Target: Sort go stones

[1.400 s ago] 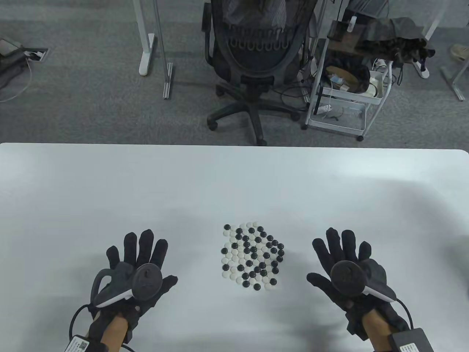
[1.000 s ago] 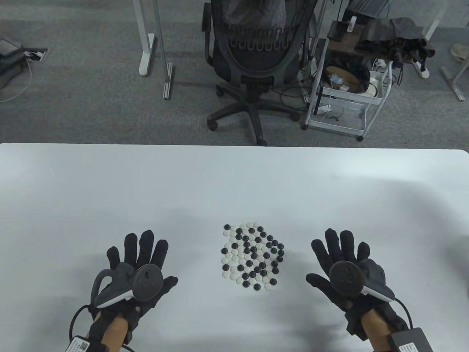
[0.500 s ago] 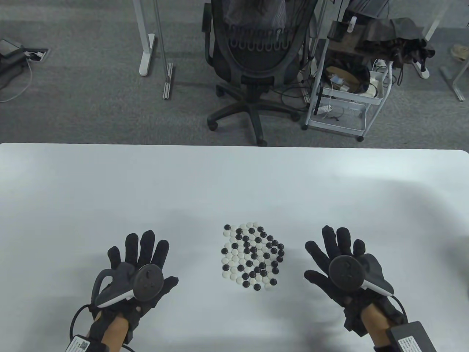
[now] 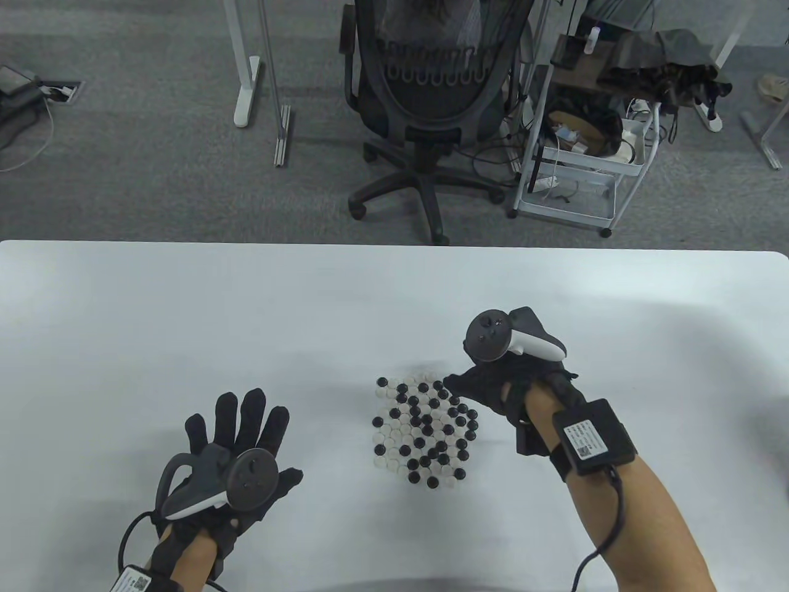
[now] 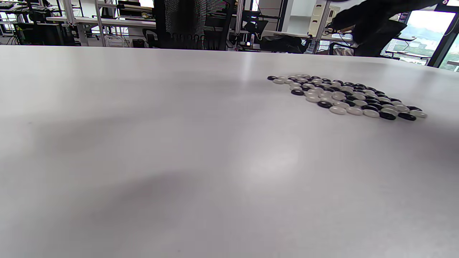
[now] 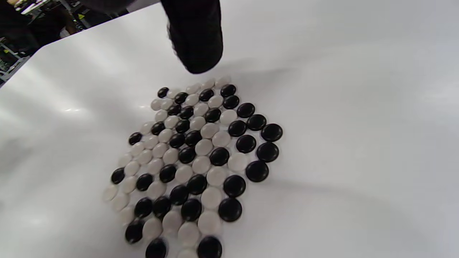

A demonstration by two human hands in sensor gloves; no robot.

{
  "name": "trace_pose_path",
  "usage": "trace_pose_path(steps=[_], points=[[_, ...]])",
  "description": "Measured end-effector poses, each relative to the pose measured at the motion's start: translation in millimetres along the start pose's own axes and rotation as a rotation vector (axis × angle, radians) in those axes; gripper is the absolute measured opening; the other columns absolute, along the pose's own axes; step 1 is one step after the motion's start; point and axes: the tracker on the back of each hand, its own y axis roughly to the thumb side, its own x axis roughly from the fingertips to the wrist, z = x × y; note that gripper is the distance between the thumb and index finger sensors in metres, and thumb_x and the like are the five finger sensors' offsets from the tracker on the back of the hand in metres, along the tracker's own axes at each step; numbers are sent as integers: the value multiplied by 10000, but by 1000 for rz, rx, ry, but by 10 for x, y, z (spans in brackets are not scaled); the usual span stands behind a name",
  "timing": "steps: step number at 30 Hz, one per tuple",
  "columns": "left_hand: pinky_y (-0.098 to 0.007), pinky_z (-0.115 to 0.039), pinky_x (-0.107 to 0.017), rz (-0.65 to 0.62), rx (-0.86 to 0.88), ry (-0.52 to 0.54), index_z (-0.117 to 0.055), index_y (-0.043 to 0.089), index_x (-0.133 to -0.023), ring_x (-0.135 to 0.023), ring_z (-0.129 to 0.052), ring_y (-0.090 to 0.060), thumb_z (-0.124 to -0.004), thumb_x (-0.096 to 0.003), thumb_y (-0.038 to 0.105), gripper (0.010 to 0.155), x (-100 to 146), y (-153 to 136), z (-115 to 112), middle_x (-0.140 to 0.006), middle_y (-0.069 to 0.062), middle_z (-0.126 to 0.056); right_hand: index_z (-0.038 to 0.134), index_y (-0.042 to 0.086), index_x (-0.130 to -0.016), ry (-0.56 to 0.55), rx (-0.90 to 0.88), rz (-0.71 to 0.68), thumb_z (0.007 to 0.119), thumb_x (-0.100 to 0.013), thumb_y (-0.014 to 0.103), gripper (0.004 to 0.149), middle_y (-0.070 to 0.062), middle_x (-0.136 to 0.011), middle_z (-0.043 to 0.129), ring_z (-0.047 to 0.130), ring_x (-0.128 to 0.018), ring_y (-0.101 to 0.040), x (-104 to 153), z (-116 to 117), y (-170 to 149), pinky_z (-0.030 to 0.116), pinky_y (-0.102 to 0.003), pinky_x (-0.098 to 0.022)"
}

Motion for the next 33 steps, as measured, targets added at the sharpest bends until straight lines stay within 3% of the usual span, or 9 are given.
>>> trace_pose_path(steps=[3, 8, 17, 26, 33], points=[[-864, -19, -560, -4, -2, -2, -52, 111, -1181, -954, 124, -625, -415, -617, 574, 816, 0, 5, -2, -1157, -325, 144, 746, 155, -1037, 5, -30, 28, 520, -533, 539, 672, -256, -1152, 138, 7, -969, -580, -252, 62, -35, 108, -851, -571], [-864, -19, -559, -5, 1, 6, -56, 111, -1183, -955, 122, -625, -416, -617, 574, 814, 13, 0, 4, -1159, -324, 142, 744, 166, -1035, 2, -58, 46, 522, -532, 539, 665, -253, -1145, 119, 8, -967, -579, -445, 123, -87, 111, -851, -572], [-864, -19, -560, -6, 3, -12, -58, 114, -1183, -956, 123, -624, -416, -616, 574, 814, 2, -3, -11, -1160, -321, 141, 681, 220, -1051, 27, -69, 43, 512, -530, 546, 638, -255, -1136, 113, -2, -950, -579, -538, 262, -210, 117, -846, -566], [-864, -19, -560, -5, 0, -22, -60, 115, -1185, -956, 122, -625, -415, -616, 574, 813, -4, 6, -17, -1161, -321, 140, 684, 232, -1042, -23, -52, 242, 512, -527, 548, 628, -251, -1144, 135, 6, -959, -574, -236, 111, -871, 117, -847, -573], [-864, -18, -559, 4, -2, -29, -62, 113, -1186, -955, 123, -624, -417, -617, 573, 813, -8, 0, -15, -1160, -319, 140, 694, 204, -1048, -19, -84, 508, 514, -529, 549, 648, -259, -1148, 146, 7, -960, -580, 225, 16, -1606, 111, -848, -569]])
